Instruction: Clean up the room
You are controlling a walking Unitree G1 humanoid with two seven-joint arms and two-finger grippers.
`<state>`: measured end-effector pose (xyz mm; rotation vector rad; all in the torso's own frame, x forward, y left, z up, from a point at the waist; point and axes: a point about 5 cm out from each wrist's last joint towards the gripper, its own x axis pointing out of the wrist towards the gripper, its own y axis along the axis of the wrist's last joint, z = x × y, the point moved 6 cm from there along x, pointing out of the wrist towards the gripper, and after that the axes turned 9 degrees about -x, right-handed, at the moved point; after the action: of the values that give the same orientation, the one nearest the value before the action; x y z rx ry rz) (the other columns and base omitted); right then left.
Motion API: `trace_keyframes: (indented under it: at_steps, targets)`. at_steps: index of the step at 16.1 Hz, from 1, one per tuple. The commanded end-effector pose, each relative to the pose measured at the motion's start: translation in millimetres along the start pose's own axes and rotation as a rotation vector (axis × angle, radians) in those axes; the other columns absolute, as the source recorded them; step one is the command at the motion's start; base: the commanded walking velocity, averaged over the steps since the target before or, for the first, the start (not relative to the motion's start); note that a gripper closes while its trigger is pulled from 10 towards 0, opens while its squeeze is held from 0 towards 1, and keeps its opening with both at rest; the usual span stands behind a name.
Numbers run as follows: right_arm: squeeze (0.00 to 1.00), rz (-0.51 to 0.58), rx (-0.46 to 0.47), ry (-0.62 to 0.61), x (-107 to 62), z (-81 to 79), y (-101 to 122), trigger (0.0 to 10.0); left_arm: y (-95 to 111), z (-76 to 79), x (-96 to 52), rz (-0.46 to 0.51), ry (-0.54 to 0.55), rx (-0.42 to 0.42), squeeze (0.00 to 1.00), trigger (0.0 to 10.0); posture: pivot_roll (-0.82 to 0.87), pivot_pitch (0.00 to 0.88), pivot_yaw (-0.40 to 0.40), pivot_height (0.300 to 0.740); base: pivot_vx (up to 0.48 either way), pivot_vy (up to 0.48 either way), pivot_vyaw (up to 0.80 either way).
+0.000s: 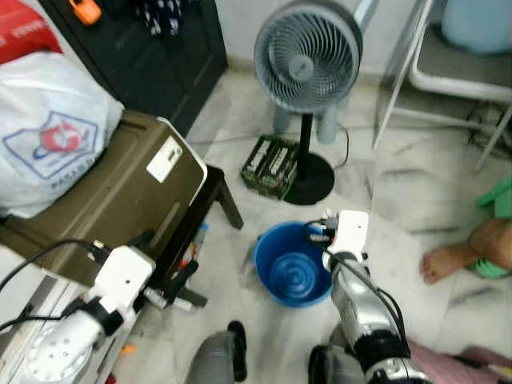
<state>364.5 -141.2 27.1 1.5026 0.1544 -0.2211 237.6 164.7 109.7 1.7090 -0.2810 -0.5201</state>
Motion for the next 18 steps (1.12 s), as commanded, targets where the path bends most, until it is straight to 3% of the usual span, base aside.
trace_keyframes:
  at_steps: [1, 5, 12, 18]
  targets:
    - [0.0, -0.025, 0.018, -0.001, 0.0, -7.5, -7.1, 10.0, -3.0, -3.4, -6.4, -0.034, -0.002, 0.001, 0.0, 10.0, 0.27, 0.345, 0.191, 0.74, 0.0, 0.0, 0.0]
    - [0.0, -0.012, 0.012, -0.03, 7.8, -8.5, -0.9, 10.0, 1.2, -5.9, -12.8, -0.061, -0.005, 0.01, 0.0, 10.0, 0.32, 0.372, 0.227, 0.74, 0.0, 0.0, 0.0]
    - [0.0, 0.002, 0.038, 0.076, 13.1, -57.4, 12.5, 10.0, 8.1, -8.2, -19.4, -0.087, 0.01, 0.003, 0.0, 10.0, 0.36, 0.399, 0.256, 0.74, 0.0, 0.0, 0.0]
    - [0.0, 0.005, 0.063, 0.074, 15.7, -67.0, 18.3, 10.0, 10.7, -12.4, -21.3, -0.1, 0.028, 0.003, 0.0, 10.0, 0.38, 0.398, 0.265, 0.74, 0.0, 0.0, 0.0]
